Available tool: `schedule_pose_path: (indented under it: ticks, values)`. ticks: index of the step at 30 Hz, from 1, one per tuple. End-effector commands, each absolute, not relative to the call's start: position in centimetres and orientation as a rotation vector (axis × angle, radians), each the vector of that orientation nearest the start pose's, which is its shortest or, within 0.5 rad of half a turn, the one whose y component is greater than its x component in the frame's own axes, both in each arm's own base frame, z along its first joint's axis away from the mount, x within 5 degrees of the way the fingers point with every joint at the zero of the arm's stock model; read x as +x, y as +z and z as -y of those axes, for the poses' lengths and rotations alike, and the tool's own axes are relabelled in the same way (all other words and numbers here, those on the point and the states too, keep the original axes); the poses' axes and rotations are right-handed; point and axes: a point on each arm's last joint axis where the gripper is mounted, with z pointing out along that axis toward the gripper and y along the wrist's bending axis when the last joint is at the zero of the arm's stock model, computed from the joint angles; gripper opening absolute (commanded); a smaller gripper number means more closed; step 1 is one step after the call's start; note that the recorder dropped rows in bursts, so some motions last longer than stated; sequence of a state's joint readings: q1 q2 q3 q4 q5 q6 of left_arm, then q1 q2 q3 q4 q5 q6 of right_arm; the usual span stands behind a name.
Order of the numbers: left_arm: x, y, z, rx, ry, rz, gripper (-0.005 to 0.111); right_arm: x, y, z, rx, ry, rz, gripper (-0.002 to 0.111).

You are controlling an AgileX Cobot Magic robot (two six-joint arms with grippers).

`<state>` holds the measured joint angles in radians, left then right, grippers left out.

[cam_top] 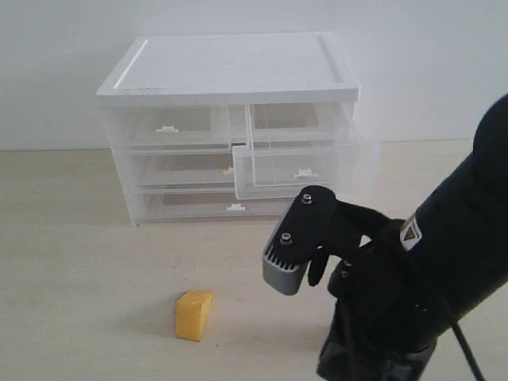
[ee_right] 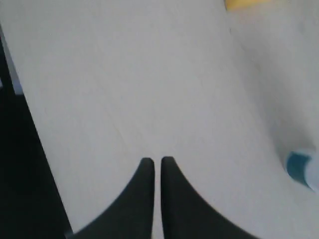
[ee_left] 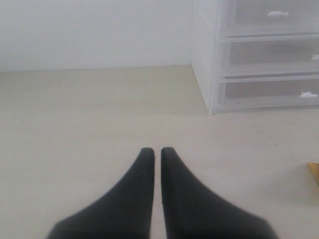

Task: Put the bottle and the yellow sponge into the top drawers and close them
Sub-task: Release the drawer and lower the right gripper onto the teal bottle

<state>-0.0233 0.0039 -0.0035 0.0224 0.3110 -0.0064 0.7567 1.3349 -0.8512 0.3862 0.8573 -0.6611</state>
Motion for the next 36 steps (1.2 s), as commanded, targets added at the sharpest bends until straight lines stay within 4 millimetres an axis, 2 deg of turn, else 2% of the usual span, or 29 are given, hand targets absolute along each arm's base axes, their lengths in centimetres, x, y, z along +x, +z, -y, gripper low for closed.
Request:
schedule_pose_path:
  ticks: [1,4,7,11,12,14,16,17,19,21,23,27,36]
  values:
    - [5.4,18.5,0.1,0.031,0.002,-1.791,0.004,17.2,26.8,-16.0,-1.678,0.067,-2.412,0.000]
    - [5.4,18.5,0.1,0.031,0.002,-1.791,0.004,18.3,27.3,-14.2,-1.656,-0.073,-2.474,0.000]
    - [5.4,18.5,0.1,0.031,0.002,-1.791,0.004,19.9,27.4,-12.1,-1.537,-0.078,-2.535,0.000]
    - [5.4,18.5,0.1,0.031,0.002,-1.791,0.004,21.8,27.7,-11.6,-1.236,0.139,-2.523,0.000]
    - [5.4,18.5,0.1,0.031,0.002,-1.791,0.004,21.9,27.8,-11.9,-1.193,0.191,-2.515,0.000]
    - [5.4,18.5,0.1,0.031,0.002,-1.791,0.004,21.6,27.7,-12.5,-1.232,0.238,-2.499,0.002]
    - [5.4,18.5,0.1,0.031,0.002,-1.791,0.004,21.2,27.2,-13.2,-1.295,0.241,-2.492,0.013]
    - [5.4,18.5,0.1,0.031,0.002,-1.791,0.004,21.0,26.8,-13.6,-1.340,0.225,-2.476,0.021]
    - [5.4,18.5,0.1,0.031,0.002,-1.791,0.004,20.9,25.9,-13.9,-1.409,0.154,-2.448,0.042]
    - [5.4,18.5,0.1,0.031,0.002,-1.791,0.004,21.1,25.1,-14.0,-1.369,0.130,-2.474,0.063]
    - [5.4,18.5,0.1,0.031,0.002,-1.791,0.004,21.4,24.4,-14.3,-1.355,0.154,-2.497,0.071]
    - [5.4,18.5,0.1,0.031,0.002,-1.791,0.004,22.0,23.3,-15.1,-1.322,0.212,-2.523,0.069]
    - [5.4,18.5,0.1,0.031,0.002,-1.791,0.004,23.7,20.5,-16.1,-1.302,0.199,-2.535,0.069]
